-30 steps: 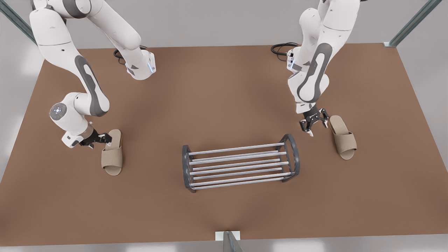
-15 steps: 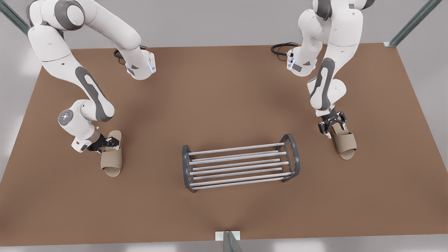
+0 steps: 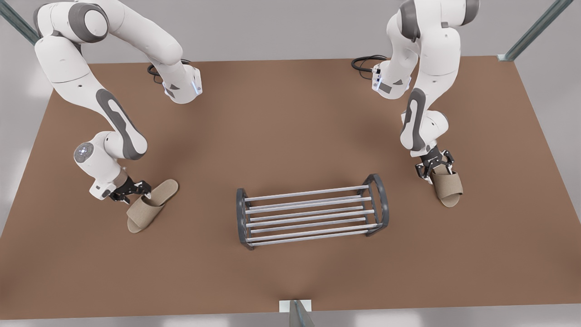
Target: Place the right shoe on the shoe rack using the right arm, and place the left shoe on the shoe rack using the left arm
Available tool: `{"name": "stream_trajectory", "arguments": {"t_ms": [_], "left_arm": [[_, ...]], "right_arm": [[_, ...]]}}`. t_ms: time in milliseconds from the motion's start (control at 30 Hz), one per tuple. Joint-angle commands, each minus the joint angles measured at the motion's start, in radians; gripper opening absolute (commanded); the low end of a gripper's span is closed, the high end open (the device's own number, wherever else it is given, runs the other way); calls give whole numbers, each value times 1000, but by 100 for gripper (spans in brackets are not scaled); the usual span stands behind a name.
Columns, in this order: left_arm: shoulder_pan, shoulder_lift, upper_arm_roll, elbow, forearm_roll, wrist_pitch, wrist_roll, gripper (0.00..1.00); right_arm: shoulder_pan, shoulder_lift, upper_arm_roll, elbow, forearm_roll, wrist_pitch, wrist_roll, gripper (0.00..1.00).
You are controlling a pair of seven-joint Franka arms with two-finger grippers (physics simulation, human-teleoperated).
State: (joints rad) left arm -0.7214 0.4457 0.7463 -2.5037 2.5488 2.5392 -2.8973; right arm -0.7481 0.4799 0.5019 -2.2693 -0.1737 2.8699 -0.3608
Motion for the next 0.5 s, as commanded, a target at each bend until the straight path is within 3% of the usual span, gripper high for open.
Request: {"name": "stream_trajectory", "arguments": {"t_ms": [0,233,300,367,467], "left_arm": [[0,5,-1,0,-1,0,-809,100],[-1,16,-2,0,-1,0,-821,100],[-1,16,-4,-1,-1,0,-821,100],[-1,19,-4,-1,-1,3,-823,100],[-3,21,-5,-4,-2,9,-843,100]], "right_arm": [[1,0,0,2,0,5,-33,100],[3,22,-2,17,0,6,-24,98],[4,22,-2,17,0,6,-24,88],[6,22,-2,17,0,5,-24,70],[4,22,0,19,0,5,-23,63]]}}
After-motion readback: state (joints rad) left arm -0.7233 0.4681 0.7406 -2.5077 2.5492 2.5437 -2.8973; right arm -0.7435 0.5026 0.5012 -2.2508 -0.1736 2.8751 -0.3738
